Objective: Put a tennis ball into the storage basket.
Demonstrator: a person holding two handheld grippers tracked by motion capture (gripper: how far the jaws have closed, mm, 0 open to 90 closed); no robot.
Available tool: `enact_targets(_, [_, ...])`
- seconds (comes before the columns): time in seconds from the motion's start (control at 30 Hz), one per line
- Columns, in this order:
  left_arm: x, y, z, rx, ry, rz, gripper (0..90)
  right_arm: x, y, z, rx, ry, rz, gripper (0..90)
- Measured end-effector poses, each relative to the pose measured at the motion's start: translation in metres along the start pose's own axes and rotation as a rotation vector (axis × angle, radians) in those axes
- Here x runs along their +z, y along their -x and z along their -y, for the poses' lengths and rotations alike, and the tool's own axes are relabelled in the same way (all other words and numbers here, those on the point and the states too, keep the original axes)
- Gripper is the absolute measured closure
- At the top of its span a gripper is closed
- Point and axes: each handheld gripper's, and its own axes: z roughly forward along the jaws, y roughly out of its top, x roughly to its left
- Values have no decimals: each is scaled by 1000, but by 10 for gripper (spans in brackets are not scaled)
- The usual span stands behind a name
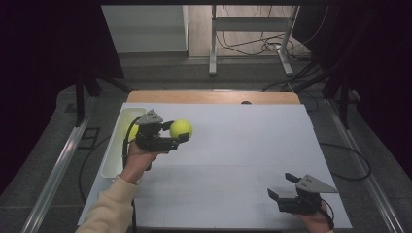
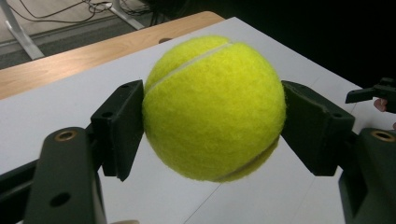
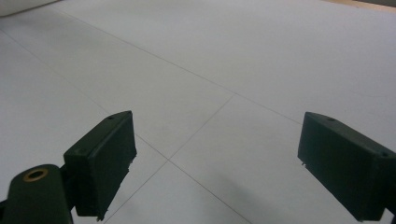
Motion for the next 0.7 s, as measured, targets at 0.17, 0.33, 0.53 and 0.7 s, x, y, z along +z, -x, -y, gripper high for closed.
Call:
enact_targets(0.17, [-5, -4, 1, -9, 4, -13, 269, 0, 0, 0, 0, -1, 2, 115])
enact_targets(0.33, [-11, -8, 3, -15, 9, -26, 269, 0, 0, 0, 0, -1, 2, 116])
enact_targets(0.53, [-18, -15, 4, -33, 21, -45, 269, 0, 0, 0, 1, 0, 3, 116])
enact_targets(0.7, [-23, -21, 6, -45, 27, -64, 269, 1, 0, 0, 0, -2, 2, 116])
